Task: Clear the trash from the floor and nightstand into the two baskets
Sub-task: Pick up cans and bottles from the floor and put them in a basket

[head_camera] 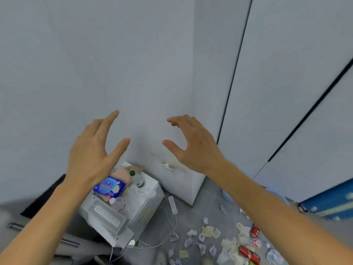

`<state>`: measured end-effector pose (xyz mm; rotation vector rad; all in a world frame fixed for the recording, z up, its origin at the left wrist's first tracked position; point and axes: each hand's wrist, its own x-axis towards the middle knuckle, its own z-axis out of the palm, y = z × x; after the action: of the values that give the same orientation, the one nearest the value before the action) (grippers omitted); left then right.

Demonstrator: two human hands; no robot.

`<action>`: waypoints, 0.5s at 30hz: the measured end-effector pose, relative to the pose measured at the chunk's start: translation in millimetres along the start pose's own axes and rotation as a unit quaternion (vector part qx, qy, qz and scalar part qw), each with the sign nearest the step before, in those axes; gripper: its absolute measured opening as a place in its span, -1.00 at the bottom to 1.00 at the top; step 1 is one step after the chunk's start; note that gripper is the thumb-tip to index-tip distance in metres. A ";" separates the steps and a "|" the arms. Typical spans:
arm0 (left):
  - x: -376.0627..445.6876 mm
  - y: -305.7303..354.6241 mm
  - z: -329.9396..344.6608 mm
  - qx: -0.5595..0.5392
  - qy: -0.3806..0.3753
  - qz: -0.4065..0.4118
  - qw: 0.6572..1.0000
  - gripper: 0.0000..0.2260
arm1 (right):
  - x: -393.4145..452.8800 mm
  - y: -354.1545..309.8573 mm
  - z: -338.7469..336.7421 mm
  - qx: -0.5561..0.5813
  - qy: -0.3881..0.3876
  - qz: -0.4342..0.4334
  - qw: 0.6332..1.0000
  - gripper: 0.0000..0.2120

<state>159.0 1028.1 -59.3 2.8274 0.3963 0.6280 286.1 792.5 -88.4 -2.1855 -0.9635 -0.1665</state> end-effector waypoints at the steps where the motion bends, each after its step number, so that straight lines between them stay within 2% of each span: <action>1: 9.8 -1.4 10.4 -0.009 -0.012 0.021 1.000 -0.39 | -2.9 5.0 -1.2 -0.013 0.014 0.022 1.000 -0.51; 8: 49.1 9.3 82.4 -0.090 -0.091 0.163 0.978 -0.41 | -49.1 24.8 -14.0 -0.100 0.073 0.183 0.975 -0.49; 15: 22.7 68.2 138.7 -0.114 -0.178 0.270 0.939 -0.39 | -150.3 46.9 -35.2 -0.182 0.070 0.309 0.931 -0.51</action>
<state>254.3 949.9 -155.2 2.7301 -0.5008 0.2097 217.1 659.1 -147.3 -2.6630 -0.1341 -0.2048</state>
